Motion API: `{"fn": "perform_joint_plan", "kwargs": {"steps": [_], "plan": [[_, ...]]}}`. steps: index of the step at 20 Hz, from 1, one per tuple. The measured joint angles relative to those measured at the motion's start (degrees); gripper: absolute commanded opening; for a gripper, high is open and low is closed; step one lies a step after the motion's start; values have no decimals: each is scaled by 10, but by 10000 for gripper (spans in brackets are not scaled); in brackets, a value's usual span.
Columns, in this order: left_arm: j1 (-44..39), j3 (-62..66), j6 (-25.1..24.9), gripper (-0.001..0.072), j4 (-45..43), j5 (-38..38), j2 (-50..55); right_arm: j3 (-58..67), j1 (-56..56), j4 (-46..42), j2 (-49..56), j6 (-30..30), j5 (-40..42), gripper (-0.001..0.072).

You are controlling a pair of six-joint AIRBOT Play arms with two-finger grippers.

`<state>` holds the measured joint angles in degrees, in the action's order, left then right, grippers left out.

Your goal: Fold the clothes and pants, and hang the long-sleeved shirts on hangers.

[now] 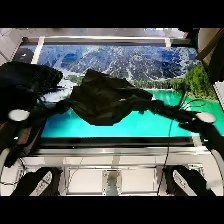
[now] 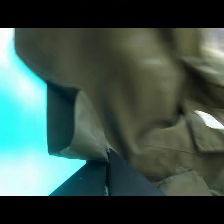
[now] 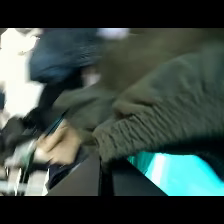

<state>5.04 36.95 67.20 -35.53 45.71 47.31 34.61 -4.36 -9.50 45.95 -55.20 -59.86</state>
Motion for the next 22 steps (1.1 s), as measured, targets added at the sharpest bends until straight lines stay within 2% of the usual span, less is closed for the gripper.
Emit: {"fn": "perform_joint_plan", "kwargs": {"steps": [3,5,8,10,13,16,22], "plan": [[21,94,6,7,-22,59,-100,136,0,-83,-96,-83,-54,11],[35,169,33,7,-52,77,-146,236,0,-166,-131,-151,-74,11],[44,275,69,7,-93,93,-170,342,0,-266,-139,-235,-131,11],[47,333,82,7,-107,96,-161,375,0,-296,-119,-268,-176,11],[49,382,93,7,-124,95,-109,399,1,-315,-61,-283,-213,11],[30,401,95,7,-126,72,-17,408,1,-324,25,-274,-213,11],[-51,410,77,7,-125,-52,207,412,1,-329,246,-230,-97,12]]}}
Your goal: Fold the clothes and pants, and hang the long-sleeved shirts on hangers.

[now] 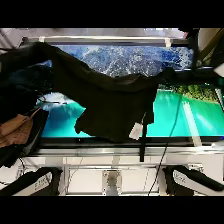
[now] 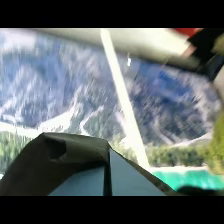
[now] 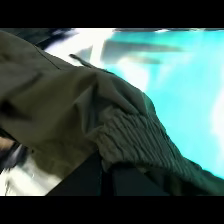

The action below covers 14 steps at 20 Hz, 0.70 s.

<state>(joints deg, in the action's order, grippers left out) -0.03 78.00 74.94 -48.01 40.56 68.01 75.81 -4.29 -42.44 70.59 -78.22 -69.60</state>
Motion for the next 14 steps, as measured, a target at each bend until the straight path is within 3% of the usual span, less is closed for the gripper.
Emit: {"fn": "perform_joint_plan", "kwargs": {"steps": [4,7,10,14], "plan": [[-30,6,-5,8,0,-64,96,0,0,2,94,25,136,12],[-37,8,-19,7,0,-58,111,7,-5,0,117,51,196,12],[-44,8,-45,7,-14,19,89,20,-19,-28,122,71,180,12],[-69,-37,-31,7,-90,121,24,10,-30,-121,100,84,87,12]]}}
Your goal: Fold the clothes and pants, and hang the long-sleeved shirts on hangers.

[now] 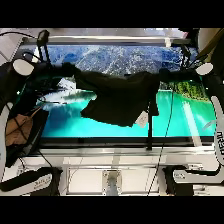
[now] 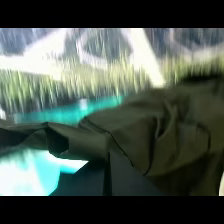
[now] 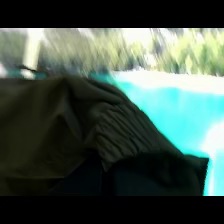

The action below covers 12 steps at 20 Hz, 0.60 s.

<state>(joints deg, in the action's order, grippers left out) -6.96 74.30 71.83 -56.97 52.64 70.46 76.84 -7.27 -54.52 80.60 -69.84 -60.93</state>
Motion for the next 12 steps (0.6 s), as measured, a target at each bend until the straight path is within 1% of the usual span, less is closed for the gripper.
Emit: {"fn": "perform_joint_plan", "kwargs": {"steps": [3,5,9,11,12], "plan": [[-29,-80,21,7,-35,29,-46,-62,-3,-50,-34,10,-66,12],[-51,-139,37,7,-48,35,-65,-125,-4,-69,-54,14,-81,12],[-98,-224,58,8,-58,24,-81,-236,-4,-84,-67,18,-59,12],[-116,-244,72,8,-67,21,-83,-265,-4,-87,-65,19,-38,13],[-122,-251,79,11,-75,18,-84,-273,-4,-88,-65,19,-30,24]]}}
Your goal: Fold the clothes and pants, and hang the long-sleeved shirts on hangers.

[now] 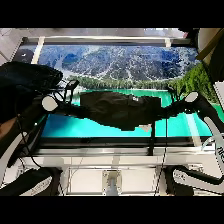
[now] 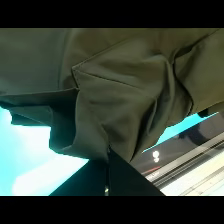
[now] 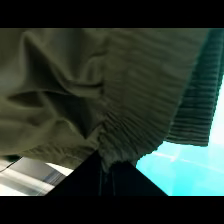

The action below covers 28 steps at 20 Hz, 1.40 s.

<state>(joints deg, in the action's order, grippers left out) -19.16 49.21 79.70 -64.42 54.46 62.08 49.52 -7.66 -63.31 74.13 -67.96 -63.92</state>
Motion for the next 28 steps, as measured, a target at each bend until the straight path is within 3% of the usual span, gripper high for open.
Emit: {"fn": "perform_joint_plan", "kwargs": {"steps": [1,2,3,4,8,10,11,13,20,22,28], "plan": [[-5,-5,11,48,-8,0,-1,-4,0,-1,0,0,5,118],[-7,-7,15,302,-13,0,-1,-3,0,-2,0,0,3,294],[-10,-9,23,576,-16,1,-2,1,0,-4,-2,0,-8,378],[-11,-11,26,602,-19,1,-5,11,0,-5,-5,0,-25,378],[-7,-13,49,602,-26,7,-43,77,0,-40,-41,0,-108,387],[3,-13,59,598,-27,7,-78,109,-1,-71,-67,-1,-108,565],[9,-14,62,589,-28,5,-95,118,-2,-79,-74,-3,-94,570],[21,-14,70,589,-28,-5,-129,131,-2,-85,-70,-17,-70,673],[37,-14,90,586,-28,-22,-181,151,-9,-47,80,-23,-68,690],[38,-14,98,456,-29,-24,-184,165,-23,-42,108,-16,-63,682],[39,-14,103,440,-29,-28,-187,201,-107,48,163,33,-93,680]]}}
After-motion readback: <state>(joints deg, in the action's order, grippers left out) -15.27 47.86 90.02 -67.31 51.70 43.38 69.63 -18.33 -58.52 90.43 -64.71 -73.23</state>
